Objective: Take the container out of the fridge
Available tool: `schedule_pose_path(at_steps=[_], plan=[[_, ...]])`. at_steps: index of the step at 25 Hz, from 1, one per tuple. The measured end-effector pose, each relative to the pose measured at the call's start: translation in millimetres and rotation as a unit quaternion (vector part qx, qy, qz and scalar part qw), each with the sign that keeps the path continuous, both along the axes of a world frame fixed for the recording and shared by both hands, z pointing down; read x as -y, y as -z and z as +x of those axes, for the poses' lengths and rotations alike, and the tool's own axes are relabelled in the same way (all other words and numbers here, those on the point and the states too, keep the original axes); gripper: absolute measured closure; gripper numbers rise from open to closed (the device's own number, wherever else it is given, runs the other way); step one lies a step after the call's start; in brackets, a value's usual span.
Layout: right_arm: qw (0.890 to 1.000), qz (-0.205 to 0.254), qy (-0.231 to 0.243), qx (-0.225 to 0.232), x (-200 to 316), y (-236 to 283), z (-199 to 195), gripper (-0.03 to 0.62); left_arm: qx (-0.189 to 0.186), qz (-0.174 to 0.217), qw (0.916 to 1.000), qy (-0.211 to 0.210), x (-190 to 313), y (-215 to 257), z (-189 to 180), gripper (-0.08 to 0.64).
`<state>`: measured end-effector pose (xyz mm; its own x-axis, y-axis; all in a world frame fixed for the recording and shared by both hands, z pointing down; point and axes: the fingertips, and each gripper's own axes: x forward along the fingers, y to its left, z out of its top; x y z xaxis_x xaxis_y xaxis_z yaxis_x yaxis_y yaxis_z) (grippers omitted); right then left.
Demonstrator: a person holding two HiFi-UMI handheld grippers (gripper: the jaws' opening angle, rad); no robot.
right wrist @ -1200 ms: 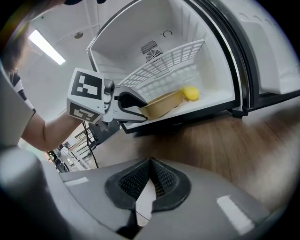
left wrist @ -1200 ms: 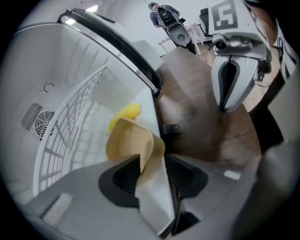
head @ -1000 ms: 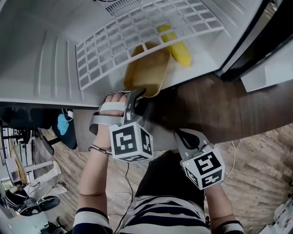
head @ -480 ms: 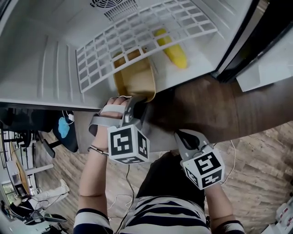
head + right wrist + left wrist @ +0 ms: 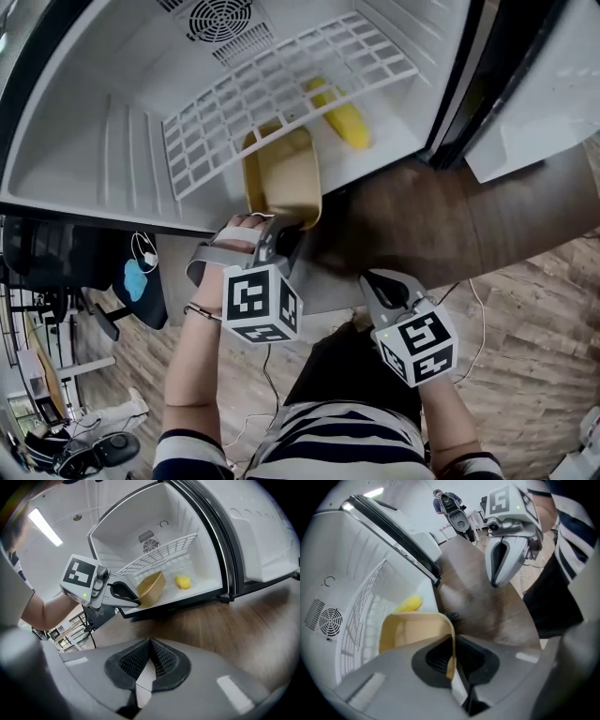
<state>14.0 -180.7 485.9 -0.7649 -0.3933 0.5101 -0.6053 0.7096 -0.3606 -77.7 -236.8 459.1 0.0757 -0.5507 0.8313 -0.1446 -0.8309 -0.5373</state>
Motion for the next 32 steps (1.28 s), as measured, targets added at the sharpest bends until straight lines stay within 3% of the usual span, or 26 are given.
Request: schedule_pose_path(at_steps=[16, 32], plan=[[0.997, 0.039, -0.062, -0.019, -3, 41, 21, 0.600, -0.045, -0.024, 0.9986, -0.018, -51, 22, 7, 0.560], [0.993, 0.079, -0.082, -0.041, -10, 81, 34, 0.600, -0.080, -0.051, 0.9953, -0.020, -112, 37, 9, 0.560]])
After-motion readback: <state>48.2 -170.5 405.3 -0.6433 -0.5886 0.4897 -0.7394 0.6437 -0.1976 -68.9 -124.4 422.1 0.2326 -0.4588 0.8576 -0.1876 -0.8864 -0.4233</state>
